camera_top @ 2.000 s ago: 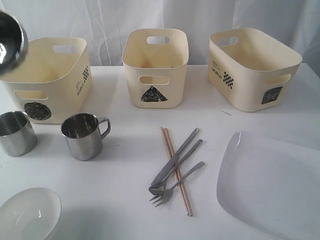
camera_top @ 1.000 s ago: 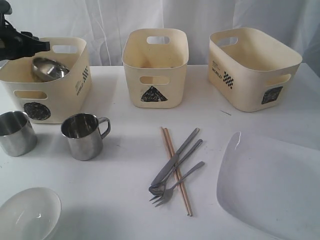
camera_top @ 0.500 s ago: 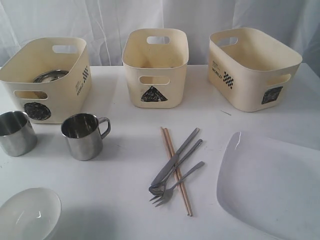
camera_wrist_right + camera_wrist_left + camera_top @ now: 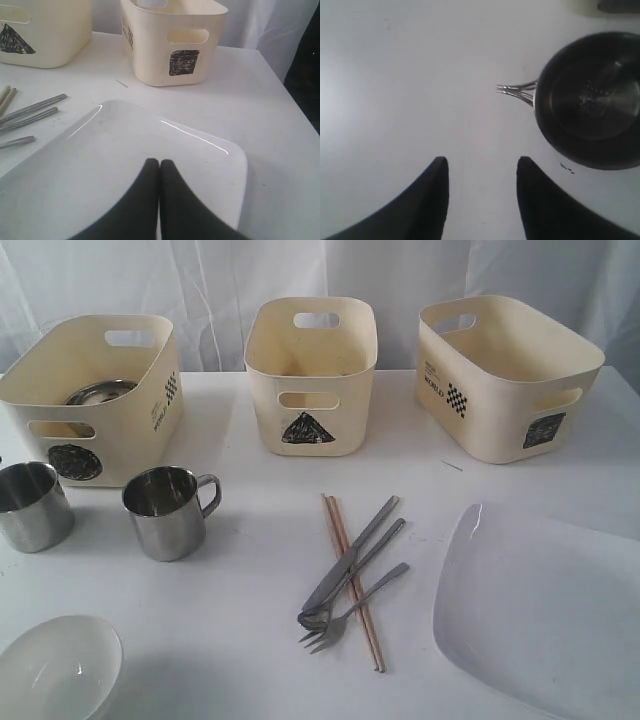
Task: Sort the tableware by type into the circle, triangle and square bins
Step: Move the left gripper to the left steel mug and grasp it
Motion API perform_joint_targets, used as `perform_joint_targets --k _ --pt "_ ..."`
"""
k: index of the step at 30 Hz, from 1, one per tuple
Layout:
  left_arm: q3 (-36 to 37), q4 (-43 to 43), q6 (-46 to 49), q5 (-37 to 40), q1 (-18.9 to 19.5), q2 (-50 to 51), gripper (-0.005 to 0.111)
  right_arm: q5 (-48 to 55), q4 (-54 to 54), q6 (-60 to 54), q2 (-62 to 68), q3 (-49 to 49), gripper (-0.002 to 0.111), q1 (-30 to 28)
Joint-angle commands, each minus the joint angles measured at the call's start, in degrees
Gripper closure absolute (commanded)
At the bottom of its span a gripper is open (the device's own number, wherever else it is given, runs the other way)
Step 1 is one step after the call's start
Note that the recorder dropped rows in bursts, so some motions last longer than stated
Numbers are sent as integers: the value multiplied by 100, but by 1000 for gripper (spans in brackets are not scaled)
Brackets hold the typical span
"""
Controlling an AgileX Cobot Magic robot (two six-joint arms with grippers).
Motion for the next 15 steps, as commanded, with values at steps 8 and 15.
perform_joint_targets --k 8,15 --pt "79 -276 -406 -64 7 699 58 -4 -45 0 -31 -6 108 -16" --pt "67 -414 -617 434 7 253 58 -4 -45 0 -31 -6 108 -16"
